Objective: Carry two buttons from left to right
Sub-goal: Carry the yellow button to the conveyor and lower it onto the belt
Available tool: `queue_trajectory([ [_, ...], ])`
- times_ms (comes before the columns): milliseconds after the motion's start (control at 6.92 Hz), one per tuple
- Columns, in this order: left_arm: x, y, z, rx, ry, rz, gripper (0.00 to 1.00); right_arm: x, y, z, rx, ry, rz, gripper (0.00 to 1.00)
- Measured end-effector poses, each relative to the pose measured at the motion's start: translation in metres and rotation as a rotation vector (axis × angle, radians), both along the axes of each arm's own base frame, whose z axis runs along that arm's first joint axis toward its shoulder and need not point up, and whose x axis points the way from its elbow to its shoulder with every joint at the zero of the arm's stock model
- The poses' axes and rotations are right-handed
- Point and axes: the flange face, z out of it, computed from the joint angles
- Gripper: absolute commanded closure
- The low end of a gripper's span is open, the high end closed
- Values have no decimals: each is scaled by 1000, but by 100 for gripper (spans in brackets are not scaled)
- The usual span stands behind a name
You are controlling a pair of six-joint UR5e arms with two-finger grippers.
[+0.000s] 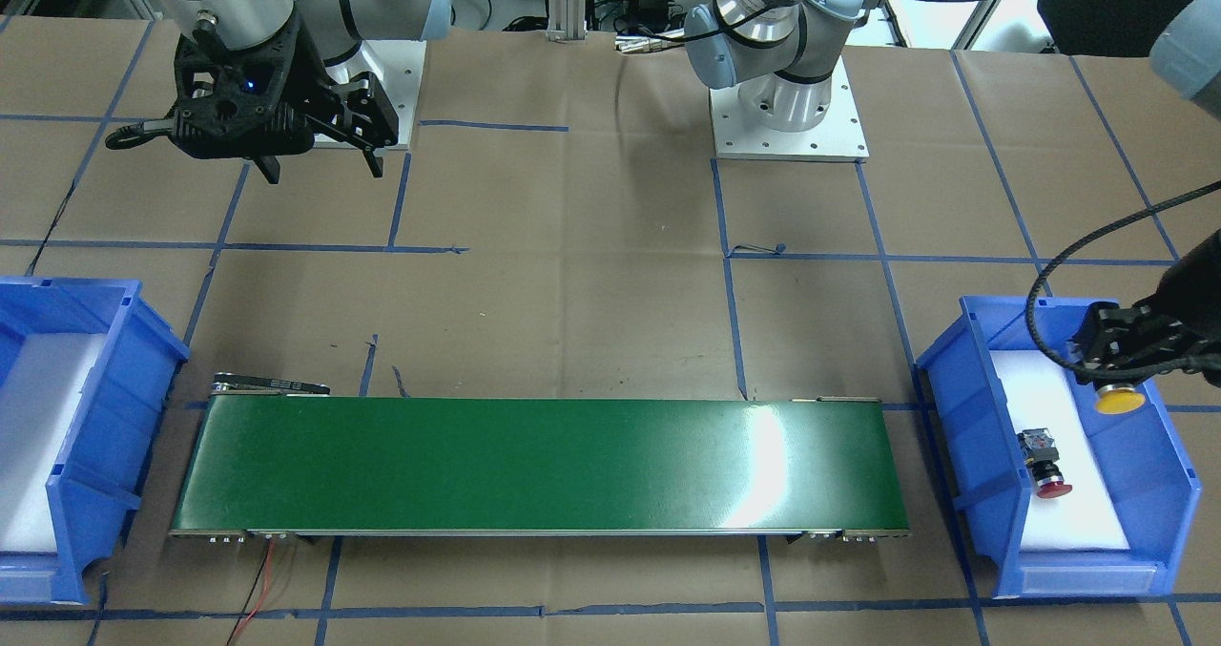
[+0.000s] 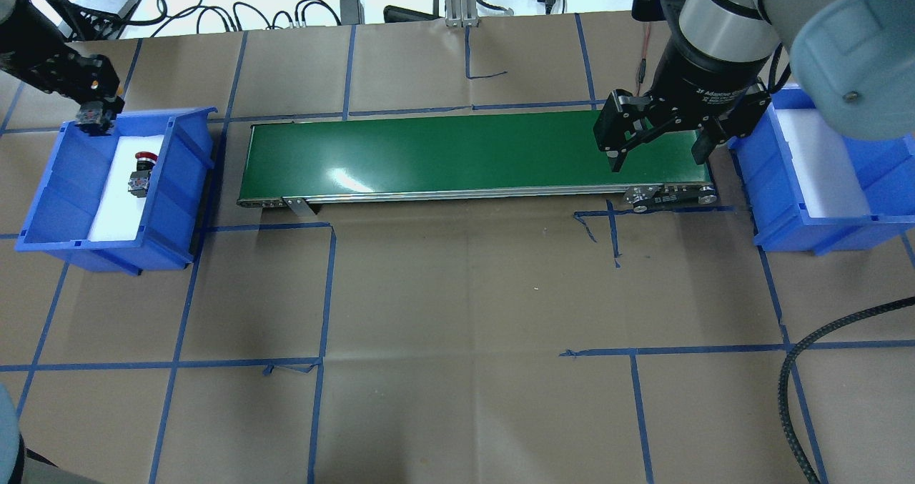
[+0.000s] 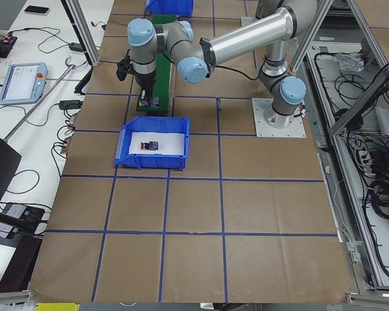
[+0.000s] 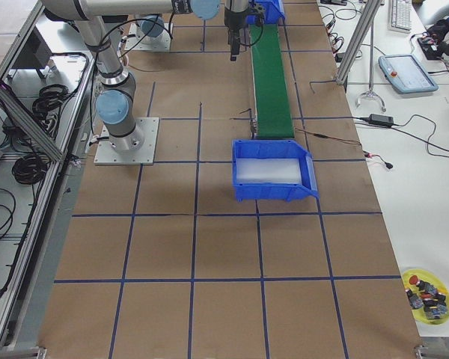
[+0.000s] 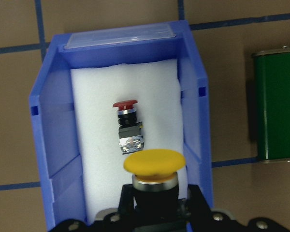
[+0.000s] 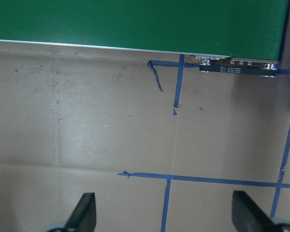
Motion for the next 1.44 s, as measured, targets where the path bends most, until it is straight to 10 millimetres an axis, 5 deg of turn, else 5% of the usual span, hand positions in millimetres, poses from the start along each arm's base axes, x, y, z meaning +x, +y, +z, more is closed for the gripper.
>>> queue_trajectory([
  [289, -111, -16, -25, 25, 14, -17, 97, 0, 0, 0, 0, -1, 0, 0],
  [578, -188, -37, -83, 30, 16, -19, 97, 0, 0, 0, 2, -1, 0, 0],
  [867, -213, -44, -129, 52, 16, -30, 97, 0, 0, 0, 0, -1, -1, 0],
  [1156, -212, -32, -157, 47, 7, -30, 97, 0, 0, 0, 0, -1, -1, 0],
  [1300, -209, -27, -166, 38, 0, -22, 84, 0, 0, 0, 1, -1, -1, 0],
  [1445, -207, -22, -172, 30, -4, -9, 11, 0, 0, 0, 2, -1, -1, 0],
])
